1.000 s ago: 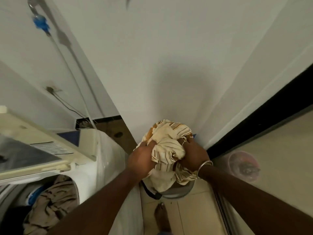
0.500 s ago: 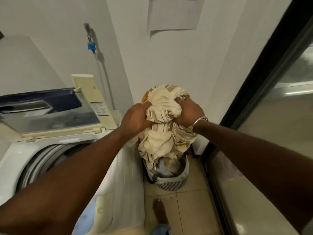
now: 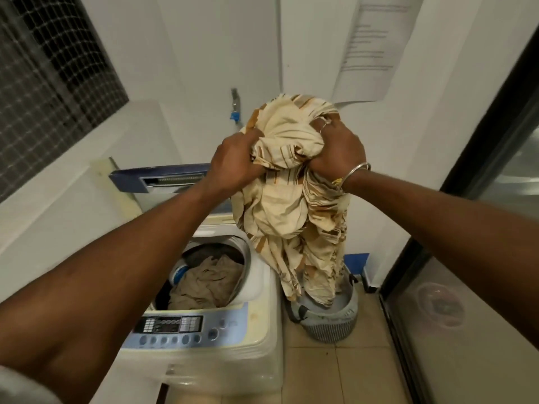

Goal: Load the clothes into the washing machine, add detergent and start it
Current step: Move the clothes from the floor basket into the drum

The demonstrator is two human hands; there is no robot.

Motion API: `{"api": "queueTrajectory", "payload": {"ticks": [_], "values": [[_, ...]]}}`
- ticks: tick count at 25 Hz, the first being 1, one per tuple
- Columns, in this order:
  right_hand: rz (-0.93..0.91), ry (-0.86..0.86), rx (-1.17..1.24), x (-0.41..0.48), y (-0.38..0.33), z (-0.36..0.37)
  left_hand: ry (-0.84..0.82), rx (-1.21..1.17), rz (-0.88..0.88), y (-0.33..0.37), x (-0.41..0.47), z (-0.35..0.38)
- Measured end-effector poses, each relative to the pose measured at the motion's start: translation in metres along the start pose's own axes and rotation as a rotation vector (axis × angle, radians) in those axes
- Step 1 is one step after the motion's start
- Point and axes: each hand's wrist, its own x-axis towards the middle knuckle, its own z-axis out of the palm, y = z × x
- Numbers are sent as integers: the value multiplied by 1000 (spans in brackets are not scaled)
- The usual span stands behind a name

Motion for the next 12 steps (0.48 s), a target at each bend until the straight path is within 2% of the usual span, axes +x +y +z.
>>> {"api": "queueTrajectory", "payload": {"ticks": [6, 12], "values": [[-35, -12, 54, -14, -131, 42, 27, -49, -44, -91, -70, -83], [6, -152, 135, -56, -214, 124, -32, -154, -114, -178, -151, -86]]}}
